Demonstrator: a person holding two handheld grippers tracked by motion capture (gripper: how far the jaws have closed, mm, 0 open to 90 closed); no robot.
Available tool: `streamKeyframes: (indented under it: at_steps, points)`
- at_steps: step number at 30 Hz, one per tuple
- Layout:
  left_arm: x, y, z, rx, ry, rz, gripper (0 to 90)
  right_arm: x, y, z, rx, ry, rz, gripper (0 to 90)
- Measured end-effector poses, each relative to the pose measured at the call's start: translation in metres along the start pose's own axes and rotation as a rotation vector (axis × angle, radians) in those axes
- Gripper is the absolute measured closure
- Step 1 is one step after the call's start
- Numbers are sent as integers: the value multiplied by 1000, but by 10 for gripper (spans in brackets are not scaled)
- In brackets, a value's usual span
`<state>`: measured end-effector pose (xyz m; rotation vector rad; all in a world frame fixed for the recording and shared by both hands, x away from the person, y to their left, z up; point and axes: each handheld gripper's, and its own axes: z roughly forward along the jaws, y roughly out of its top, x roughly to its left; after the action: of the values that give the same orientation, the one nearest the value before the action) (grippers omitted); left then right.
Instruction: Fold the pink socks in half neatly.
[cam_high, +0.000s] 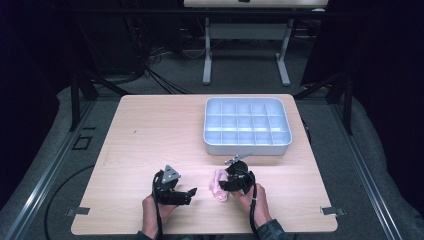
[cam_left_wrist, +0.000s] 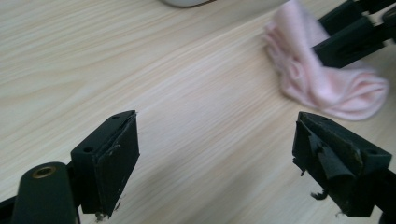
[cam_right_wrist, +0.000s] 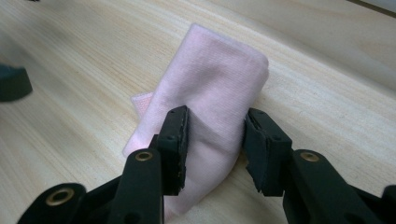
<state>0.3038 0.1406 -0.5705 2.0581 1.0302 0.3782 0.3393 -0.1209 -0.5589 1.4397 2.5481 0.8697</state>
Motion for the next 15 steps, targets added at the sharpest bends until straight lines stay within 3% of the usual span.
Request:
streamKeyframes:
  at_steps: [3,8,15]
  points:
    - [15,-10,-5,17,41,-37,142,0,1,0,0,0,0,611]
    - [28,-22,-9,30,79,-77,129,-1,0,1,-10,9,7,618]
    - [33,-25,-8,49,109,-82,130,-2,1,2,-6,27,15,640]
